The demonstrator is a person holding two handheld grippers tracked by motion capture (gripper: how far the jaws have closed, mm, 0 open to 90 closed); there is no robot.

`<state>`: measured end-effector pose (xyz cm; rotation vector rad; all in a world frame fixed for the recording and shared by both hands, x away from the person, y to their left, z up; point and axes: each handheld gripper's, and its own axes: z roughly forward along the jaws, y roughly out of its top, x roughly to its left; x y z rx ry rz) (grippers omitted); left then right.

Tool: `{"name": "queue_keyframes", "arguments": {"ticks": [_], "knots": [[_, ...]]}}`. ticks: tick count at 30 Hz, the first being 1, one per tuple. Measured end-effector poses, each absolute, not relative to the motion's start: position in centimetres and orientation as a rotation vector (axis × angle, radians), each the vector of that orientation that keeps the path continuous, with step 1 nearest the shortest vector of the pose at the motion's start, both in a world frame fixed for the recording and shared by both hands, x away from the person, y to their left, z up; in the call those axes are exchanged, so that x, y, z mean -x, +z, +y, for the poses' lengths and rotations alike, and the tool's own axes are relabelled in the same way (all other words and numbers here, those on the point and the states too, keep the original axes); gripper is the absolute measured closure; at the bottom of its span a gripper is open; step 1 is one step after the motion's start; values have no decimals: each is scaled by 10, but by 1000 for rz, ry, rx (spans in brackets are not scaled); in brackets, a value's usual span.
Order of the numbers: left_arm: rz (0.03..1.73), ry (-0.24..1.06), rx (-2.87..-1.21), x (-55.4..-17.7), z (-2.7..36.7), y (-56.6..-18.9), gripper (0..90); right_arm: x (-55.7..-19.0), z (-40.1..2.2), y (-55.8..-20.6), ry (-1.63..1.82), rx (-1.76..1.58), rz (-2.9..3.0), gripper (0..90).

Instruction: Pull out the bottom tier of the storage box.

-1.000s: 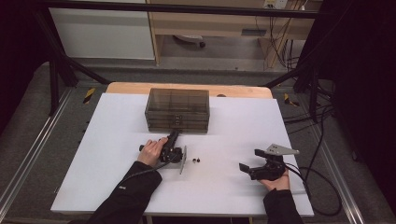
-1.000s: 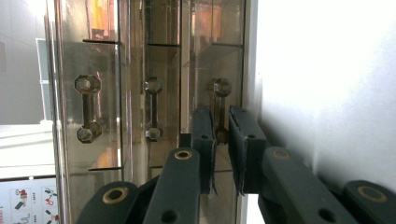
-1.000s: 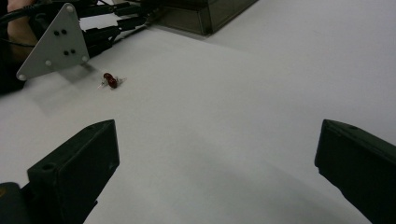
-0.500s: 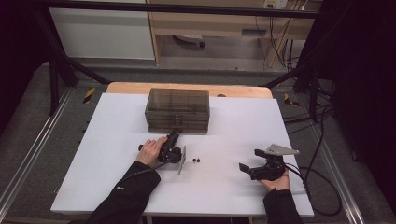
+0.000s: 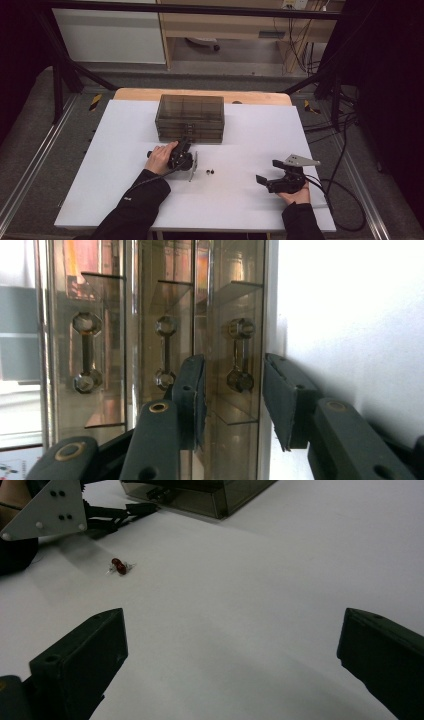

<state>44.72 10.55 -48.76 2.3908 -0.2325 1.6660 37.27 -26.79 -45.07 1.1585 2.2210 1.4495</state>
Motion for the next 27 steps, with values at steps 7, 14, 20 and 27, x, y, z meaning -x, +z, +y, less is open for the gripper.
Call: {"name": "queue_keyframes", "arguments": {"ticks": [7,14,20,27], "knots": [[-239,1684,-2400,-449,105,-488,627,-373,-268,-451,1451,-1157,2220,6],[-229,1697,-2391,-448,105,-488,661,-373,-268,-451,1451,-1158,2220,6],[-225,1714,-2391,-447,104,-488,681,-373,-268,-451,1451,-1159,2219,6],[-225,1719,-2389,-446,104,-488,682,-373,-268,-451,1451,-1158,2220,6]]}}
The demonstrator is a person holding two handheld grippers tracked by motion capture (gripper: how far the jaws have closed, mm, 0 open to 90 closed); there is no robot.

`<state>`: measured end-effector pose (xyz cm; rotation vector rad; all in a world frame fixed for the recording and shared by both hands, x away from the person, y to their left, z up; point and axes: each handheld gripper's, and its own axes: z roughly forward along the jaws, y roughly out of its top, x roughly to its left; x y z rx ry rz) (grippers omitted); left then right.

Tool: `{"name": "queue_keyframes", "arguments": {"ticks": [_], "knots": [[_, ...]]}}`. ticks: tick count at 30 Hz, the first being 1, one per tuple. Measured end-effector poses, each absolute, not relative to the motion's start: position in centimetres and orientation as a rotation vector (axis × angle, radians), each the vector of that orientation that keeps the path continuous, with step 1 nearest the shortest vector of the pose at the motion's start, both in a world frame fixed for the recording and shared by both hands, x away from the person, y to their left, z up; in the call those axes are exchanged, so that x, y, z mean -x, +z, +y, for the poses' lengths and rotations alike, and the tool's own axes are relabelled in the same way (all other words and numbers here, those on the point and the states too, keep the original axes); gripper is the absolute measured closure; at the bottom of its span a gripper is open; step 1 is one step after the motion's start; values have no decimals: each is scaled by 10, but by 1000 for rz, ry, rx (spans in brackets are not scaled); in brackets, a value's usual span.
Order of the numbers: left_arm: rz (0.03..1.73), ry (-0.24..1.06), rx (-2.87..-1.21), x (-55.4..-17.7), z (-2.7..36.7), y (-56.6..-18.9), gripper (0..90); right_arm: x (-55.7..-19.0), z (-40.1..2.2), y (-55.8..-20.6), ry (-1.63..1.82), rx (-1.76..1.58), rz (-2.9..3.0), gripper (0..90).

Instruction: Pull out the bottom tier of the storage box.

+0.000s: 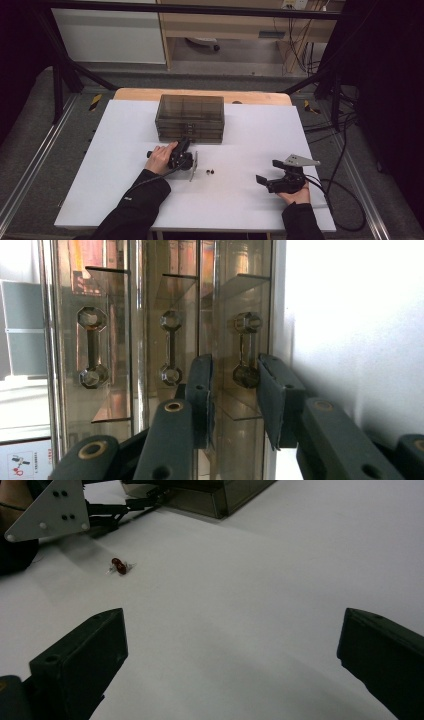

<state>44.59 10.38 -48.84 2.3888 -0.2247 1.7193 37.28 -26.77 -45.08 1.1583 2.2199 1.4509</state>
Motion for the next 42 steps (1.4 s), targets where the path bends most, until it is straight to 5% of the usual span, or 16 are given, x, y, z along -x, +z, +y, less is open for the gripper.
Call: {"name": "queue_keyframes", "arguments": {"ticks": [42], "knots": [[-206,1708,-2393,-431,104,-488,683,-373,-267,-451,1448,-1157,2225,5]]}}
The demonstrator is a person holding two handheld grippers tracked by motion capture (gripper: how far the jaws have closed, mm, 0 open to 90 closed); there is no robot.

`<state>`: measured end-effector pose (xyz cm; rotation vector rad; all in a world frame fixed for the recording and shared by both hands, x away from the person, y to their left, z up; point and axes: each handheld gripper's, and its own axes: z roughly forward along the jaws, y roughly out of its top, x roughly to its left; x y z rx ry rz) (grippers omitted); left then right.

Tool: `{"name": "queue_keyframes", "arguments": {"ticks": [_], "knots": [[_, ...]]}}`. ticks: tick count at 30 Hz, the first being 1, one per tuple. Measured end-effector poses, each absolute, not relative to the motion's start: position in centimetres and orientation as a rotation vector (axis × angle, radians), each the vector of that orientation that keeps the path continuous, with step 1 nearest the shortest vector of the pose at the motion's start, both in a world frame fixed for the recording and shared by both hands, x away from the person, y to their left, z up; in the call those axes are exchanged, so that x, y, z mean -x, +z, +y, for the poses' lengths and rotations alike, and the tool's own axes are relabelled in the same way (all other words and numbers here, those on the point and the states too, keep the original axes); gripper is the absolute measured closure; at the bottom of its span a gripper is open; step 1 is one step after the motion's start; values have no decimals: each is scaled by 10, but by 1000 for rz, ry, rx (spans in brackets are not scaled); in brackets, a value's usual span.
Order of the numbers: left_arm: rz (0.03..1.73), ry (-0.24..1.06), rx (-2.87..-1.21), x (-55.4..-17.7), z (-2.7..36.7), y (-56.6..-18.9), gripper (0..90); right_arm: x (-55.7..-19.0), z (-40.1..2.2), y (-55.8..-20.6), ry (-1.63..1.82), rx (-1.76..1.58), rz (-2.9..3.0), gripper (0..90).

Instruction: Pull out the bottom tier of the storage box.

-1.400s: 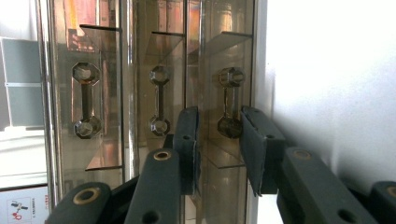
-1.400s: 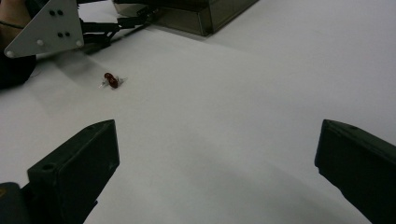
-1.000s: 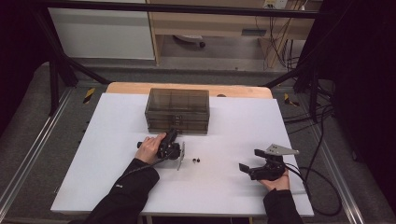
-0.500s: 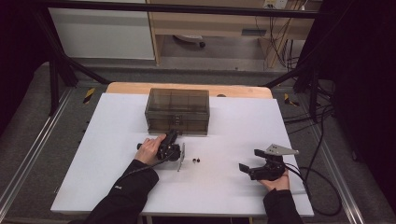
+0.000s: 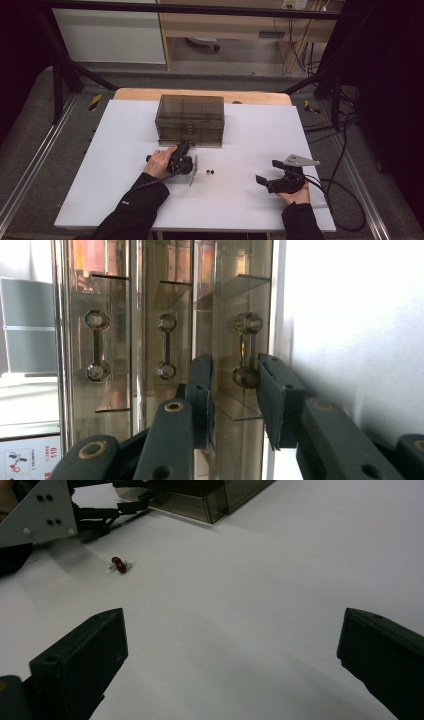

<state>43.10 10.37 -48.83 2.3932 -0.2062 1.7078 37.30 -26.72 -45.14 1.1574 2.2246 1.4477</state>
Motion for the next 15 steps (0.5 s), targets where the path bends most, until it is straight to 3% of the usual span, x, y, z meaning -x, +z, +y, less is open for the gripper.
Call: {"name": "queue_keyframes", "arguments": {"ticks": [15], "knots": [[-212,1719,-2380,-425,104,-490,682,-373,-267,-452,1447,-1159,2227,6]]}}
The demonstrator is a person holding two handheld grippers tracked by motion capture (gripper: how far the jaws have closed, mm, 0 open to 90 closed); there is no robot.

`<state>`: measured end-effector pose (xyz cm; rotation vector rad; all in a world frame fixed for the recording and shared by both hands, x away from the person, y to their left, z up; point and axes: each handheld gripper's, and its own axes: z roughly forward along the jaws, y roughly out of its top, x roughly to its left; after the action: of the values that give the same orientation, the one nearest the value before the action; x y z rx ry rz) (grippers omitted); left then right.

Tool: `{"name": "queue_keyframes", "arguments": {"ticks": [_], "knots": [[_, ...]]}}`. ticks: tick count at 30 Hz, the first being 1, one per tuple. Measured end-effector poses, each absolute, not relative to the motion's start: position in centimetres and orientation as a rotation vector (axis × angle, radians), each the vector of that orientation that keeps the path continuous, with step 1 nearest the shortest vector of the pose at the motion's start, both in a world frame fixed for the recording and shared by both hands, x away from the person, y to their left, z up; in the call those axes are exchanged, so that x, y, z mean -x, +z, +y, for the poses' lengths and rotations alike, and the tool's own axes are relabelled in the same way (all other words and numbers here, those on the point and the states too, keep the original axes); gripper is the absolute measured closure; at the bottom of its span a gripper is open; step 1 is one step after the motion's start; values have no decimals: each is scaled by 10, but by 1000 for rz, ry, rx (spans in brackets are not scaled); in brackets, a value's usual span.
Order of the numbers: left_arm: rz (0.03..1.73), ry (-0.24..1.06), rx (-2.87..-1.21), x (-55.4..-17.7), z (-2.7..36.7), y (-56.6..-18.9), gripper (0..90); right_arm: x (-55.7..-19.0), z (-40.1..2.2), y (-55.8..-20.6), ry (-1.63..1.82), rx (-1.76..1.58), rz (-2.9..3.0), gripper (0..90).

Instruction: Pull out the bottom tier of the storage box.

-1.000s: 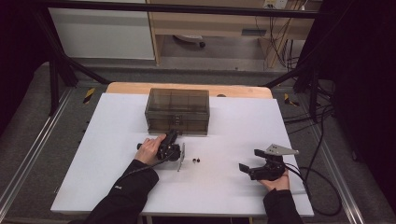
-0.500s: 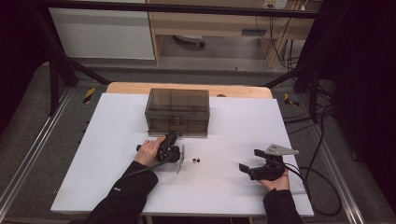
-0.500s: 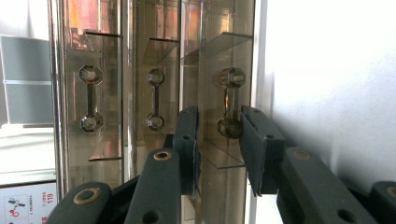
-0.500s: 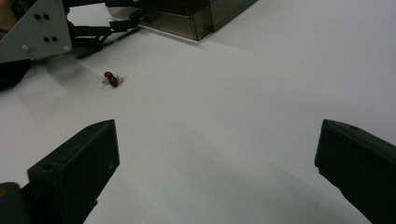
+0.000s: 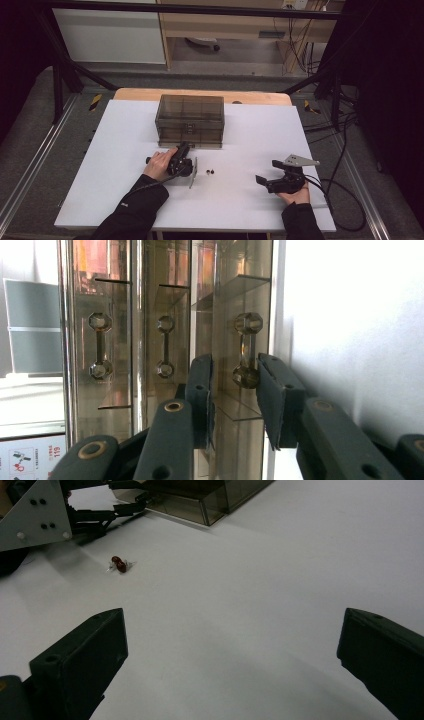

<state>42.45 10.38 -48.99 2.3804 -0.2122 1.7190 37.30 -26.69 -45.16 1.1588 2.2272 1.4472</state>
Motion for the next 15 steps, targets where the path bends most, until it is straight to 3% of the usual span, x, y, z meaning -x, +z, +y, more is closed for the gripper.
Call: {"name": "queue_keyframes", "arguments": {"ticks": [15], "knots": [[-220,1704,-2383,-418,105,-489,682,-373,-267,-452,1446,-1159,2227,6]]}}
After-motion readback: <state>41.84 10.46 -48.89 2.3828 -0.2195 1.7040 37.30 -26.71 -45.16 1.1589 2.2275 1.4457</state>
